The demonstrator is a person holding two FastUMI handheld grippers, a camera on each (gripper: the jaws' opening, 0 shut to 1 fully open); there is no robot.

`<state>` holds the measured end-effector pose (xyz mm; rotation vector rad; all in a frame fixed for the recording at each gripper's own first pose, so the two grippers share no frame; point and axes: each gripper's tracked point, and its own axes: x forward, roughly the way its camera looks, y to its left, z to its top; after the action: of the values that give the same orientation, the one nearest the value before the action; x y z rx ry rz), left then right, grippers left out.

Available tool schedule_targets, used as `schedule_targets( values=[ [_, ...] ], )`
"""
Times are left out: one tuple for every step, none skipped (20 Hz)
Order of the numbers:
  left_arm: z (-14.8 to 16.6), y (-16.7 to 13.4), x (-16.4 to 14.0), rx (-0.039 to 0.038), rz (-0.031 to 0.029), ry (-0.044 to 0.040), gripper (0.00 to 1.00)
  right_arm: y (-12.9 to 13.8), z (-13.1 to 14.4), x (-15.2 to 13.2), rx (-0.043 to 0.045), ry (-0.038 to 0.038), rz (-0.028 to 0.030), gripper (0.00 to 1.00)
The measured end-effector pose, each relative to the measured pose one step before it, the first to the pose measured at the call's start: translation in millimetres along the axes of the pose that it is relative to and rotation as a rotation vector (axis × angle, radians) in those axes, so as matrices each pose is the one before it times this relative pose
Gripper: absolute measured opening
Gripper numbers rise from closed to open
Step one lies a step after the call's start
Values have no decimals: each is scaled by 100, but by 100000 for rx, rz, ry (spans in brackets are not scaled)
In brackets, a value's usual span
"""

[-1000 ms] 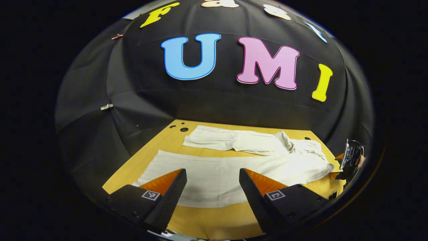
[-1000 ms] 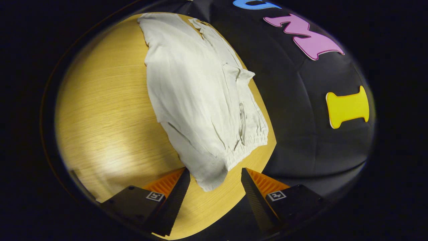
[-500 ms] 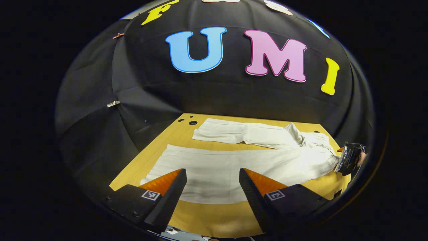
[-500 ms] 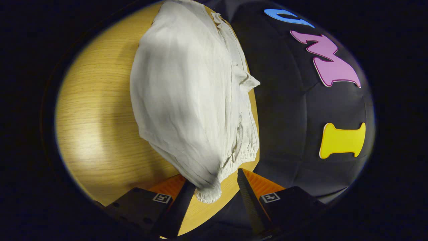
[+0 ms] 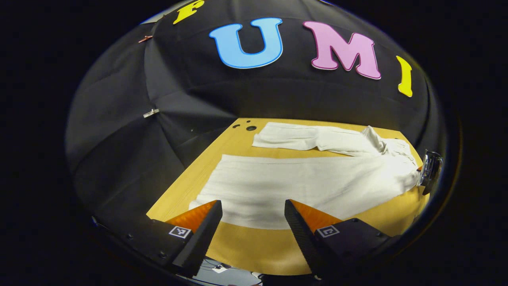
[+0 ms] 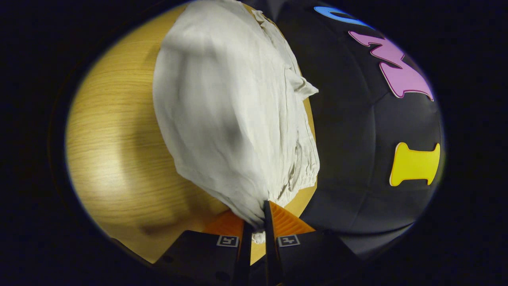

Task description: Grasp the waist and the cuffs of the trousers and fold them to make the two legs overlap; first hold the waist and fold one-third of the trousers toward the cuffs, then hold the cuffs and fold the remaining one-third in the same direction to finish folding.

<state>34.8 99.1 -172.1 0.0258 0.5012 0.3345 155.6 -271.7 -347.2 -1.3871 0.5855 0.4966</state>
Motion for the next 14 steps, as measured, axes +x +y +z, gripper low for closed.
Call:
schedule_targets(
  values=[
    [-769, 1248, 556, 2378, 2258, 1199, 99, -98, 99, 111, 2217, 1268, 2445, 16],
    [-784, 1523, 662, 3774, 2957, 1876, 99, -52, -110, 295, 2633, 478, 3524, 16],
    [-993, 1527, 728, 4757, 2544, 1862, 99, 24, -46, -98, 2160, 316, 3243, 16],
    [-820, 1434, 754, 5190, 2492, 1896, 99, 158, -56, 114, 1376, 531, 2843, 12],
    [-859, 1018, 1024, 4993, 1075, 1961, 99, -107, 159, -142, -512, -145, 1478, 12],
    [-929, 548, 808, 5462, 292, 1584, 99, 239, 169, -228, -226, -88, 1963, 12],
    [-434, 647, 778, 6212, -233, 410, 99, -60, 299, -61, -119, -441, 1361, 8],
    [-515, 447, 1023, 7273, -1010, 131, 99, 98, 111, -57, 782, -476, 1762, 6],
    [-368, 306, 1034, 9549, -1516, -493, 99, 37, 165, -31, 756, -270, 1431, 6],
    [-1049, 658, 879, 12112, 1332, 822, 97, 4, 250, -107, 249, 284, 1010, 6],
    [-1477, 849, 1329, 13087, 2304, 3629, 96, 136, 307, -107, -912, -165, 673, 6],
    [-1163, 486, 1109, 11323, 292, 1979, 96, 248, 53, 4, -1744, -93, 949, 6],
    [-775, -245, 133, 9057, -1004, -326, 96, 189, 75, -129, -2203, 230, 1051, 6],
    [-253, -361, 276, 7386, -1747, -382, 96, 63, 65, 86, -2289, 151, 1008, 6]
  ],
)
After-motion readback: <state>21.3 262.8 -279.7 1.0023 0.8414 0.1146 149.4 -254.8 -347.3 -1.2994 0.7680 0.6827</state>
